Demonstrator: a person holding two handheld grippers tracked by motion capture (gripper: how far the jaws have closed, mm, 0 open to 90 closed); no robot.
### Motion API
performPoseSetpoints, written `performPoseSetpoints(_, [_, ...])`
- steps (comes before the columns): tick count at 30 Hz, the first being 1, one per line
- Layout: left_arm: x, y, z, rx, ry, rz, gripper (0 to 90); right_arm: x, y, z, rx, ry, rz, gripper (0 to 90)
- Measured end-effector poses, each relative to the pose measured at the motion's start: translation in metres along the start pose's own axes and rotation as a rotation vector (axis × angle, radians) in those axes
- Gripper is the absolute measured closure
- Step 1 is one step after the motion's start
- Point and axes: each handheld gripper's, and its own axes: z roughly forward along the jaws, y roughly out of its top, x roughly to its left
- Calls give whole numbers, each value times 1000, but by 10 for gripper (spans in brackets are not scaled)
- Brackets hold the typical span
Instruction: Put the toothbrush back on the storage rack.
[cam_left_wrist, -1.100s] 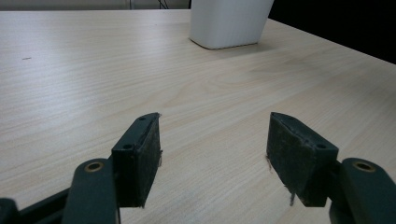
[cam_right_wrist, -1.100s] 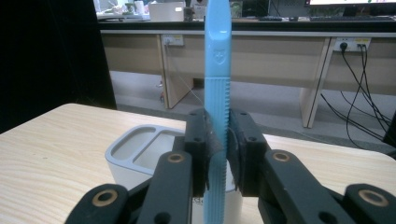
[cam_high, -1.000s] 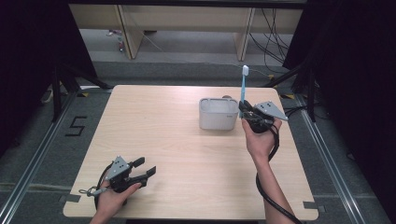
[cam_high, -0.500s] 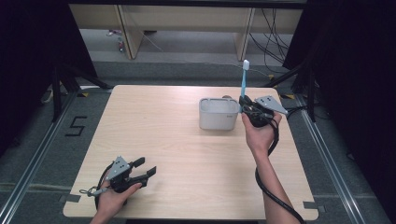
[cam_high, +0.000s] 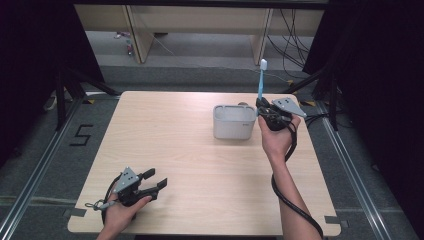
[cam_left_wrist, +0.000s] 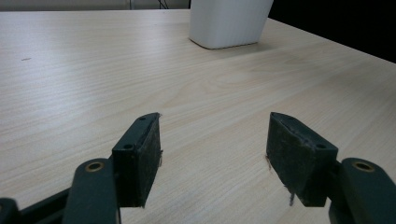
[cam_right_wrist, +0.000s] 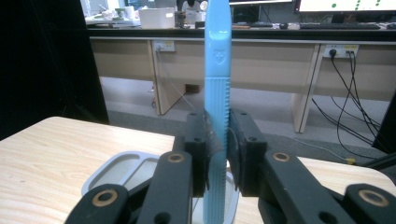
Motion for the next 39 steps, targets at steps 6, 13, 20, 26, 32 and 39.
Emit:
performPoseSetpoints(6, [0, 0, 0, 0, -1, -3, 348, -1, -2, 6, -7, -3, -3, 788])
performPoseSetpoints(13, [0, 0, 0, -2, -2, -3, 348, 0, -1, 11, -12, -11, -2, 788])
performPoseSetpoints(20, [0, 0, 0, 0, -3, -3, 348, 3, 0, 16, -18, -4, 2, 788])
performPoseSetpoints(26, [0, 0, 0, 6, -2, 0, 348, 4, -3, 20, -17, -11, 0, 788])
performPoseSetpoints(32, [1, 0, 0, -1, -7, -6, 348, 5, -5, 22, -2, -12, 18, 788])
performPoseSetpoints(39, [1, 0, 0, 2, -3, -6, 348, 4, -7, 26, -8, -18, -12, 788])
